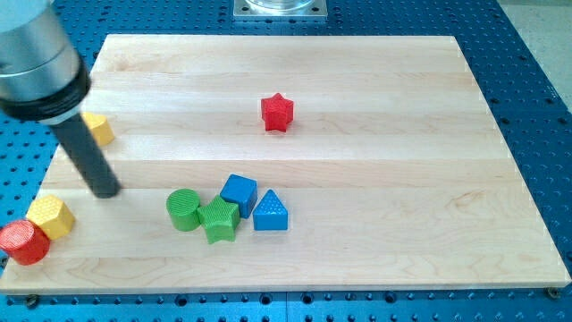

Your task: Move the blue triangle to the bottom right of the green star

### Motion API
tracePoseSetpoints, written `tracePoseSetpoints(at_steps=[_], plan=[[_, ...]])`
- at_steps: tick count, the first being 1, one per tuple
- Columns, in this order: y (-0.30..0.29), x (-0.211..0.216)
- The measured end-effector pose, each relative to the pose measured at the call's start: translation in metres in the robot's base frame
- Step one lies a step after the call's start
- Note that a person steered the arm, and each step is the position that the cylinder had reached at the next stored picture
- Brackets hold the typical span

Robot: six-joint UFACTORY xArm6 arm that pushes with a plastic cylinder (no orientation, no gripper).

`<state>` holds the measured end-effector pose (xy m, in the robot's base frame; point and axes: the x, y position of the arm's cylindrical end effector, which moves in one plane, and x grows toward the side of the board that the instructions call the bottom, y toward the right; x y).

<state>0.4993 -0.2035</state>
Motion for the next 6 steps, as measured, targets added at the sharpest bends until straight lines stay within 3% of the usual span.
tracePoseSetpoints(at_steps=[1,2,3,6], plan=[[0.114,-0.024],[0.238,-0.015],[0.237,0.036],[0.142,0.061]])
